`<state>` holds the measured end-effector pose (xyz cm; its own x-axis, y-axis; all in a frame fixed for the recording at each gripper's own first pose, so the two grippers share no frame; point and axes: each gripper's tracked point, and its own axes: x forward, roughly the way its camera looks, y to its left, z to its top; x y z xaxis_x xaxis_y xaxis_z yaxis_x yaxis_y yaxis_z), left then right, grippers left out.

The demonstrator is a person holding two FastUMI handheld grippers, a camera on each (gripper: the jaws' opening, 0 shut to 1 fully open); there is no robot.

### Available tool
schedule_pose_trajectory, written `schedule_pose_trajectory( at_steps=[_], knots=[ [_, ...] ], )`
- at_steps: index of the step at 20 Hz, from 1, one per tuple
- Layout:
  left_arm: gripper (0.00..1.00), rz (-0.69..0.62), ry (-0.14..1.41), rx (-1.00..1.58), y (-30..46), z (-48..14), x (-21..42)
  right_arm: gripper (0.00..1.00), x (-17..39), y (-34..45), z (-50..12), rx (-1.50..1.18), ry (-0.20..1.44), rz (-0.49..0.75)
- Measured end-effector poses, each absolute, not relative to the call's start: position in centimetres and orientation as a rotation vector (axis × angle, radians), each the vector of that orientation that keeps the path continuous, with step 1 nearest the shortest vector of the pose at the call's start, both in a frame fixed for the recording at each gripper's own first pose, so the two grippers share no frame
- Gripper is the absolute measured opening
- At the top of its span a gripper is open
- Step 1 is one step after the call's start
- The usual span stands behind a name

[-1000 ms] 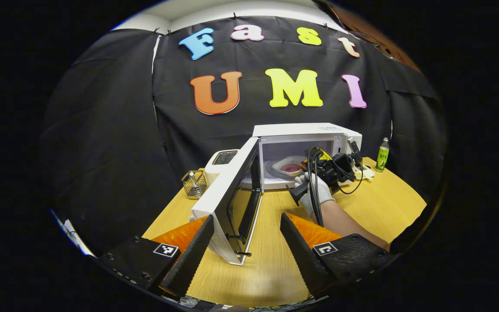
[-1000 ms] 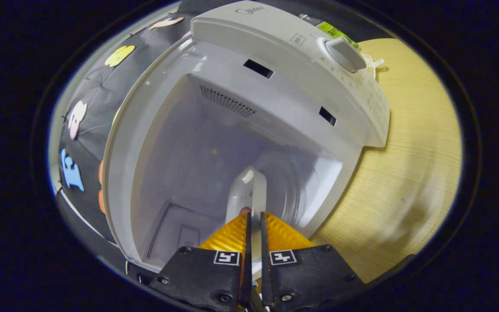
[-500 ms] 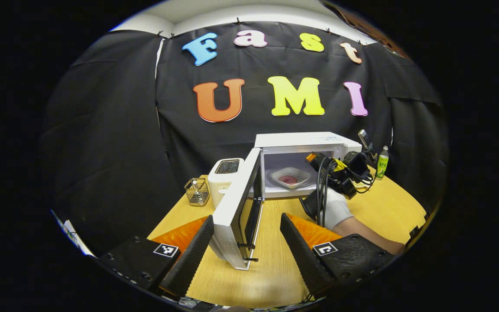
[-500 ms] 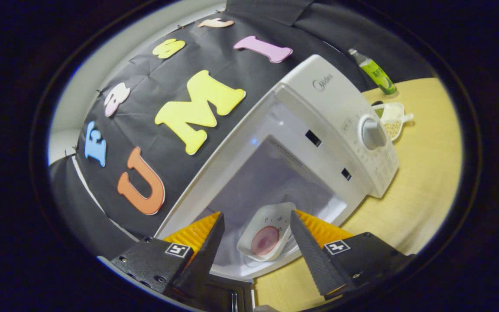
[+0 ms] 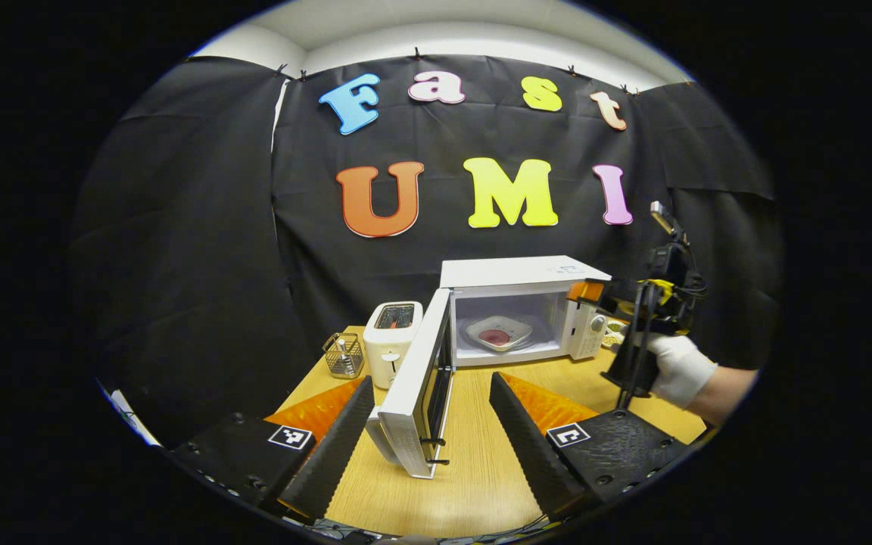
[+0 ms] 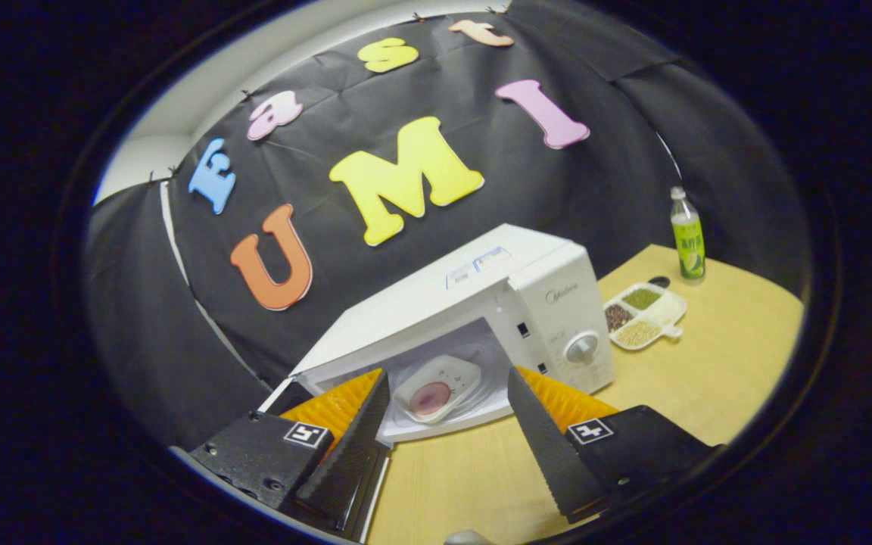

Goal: Open the microwave oven with the left hand, put the food in, and close the microwave oven.

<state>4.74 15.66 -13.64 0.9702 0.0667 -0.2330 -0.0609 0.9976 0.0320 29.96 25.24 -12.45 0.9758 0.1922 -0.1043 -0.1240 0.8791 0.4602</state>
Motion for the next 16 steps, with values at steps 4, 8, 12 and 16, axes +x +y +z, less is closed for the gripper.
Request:
schedule_pose_trajectory(
  at_steps=[4,8,12,16],
  knots=[
    [0.97,0.081,0.213,0.012,16.3,-12.7,4.7,0.89,25.2,20.9,-9.3,0.270,0.113,0.196],
    [0.96,0.070,0.190,0.015,16.7,-12.1,5.4,0.91,20.6,17.6,-8.2,0.103,0.140,0.231],
    [0.96,0.071,0.192,0.008,17.7,-12.2,6.8,0.91,17.3,12.9,-7.4,0.034,0.148,0.156],
    [0.95,0.067,0.170,-0.021,18.6,-11.4,8.1,0.92,15.7,11.6,-7.2,0.094,0.186,0.117]
  ],
)
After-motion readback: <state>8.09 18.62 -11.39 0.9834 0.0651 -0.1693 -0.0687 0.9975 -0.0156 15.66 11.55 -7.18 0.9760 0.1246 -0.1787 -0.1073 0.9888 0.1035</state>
